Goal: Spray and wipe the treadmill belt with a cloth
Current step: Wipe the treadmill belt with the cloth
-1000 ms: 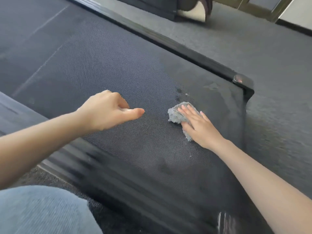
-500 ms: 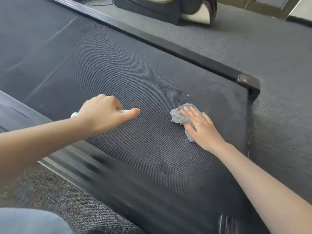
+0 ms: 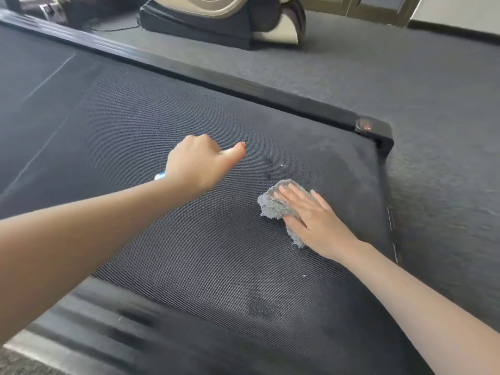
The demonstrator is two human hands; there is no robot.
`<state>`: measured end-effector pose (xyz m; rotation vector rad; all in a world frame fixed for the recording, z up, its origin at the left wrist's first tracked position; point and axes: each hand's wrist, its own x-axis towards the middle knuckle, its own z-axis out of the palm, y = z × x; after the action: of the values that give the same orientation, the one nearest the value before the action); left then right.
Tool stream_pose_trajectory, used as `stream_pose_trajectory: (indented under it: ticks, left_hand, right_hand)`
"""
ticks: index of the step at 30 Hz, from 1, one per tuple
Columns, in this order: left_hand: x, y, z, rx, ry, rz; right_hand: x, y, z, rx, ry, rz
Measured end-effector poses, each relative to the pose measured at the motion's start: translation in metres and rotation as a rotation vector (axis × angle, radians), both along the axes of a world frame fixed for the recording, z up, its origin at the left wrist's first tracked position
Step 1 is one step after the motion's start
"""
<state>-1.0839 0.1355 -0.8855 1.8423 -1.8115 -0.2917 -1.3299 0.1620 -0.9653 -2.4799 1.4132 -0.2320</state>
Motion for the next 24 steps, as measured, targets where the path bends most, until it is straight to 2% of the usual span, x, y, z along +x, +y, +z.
stream_pose_trajectory:
  ticks: [4, 8, 11, 16, 20, 24]
  left_hand:
    - [-0.011, -0.013, -0.012, -0.087, 0.017, -0.026]
    - [-0.019, -0.031, -0.018, 0.019, -0.018, -0.038]
    - [-0.025, -0.045, -0.018, 0.019, -0.058, -0.033]
    - [-0.037, -0.068, -0.018, -0.054, 0.038, 0.025]
    - [-0.049, -0.109, -0.013, 0.115, 0.035, 0.053]
    - [-0.059, -0.150, -0.010, 0.268, -0.028, -0.005]
  right_hand:
    - [-0.001, -0.008, 0.000, -0.005, 0.004, -0.001]
    - [0.000, -0.020, -0.001, -0.015, 0.022, -0.012]
    - [-0.002, -0.031, 0.000, -0.010, 0.018, -0.061]
    - [-0.007, -0.043, 0.003, 0.016, 0.004, -0.108]
    - [-0.013, -0.052, 0.004, 0.004, 0.018, -0.084]
    - [-0.013, -0.055, -0.002, -0.003, -0.005, -0.084]
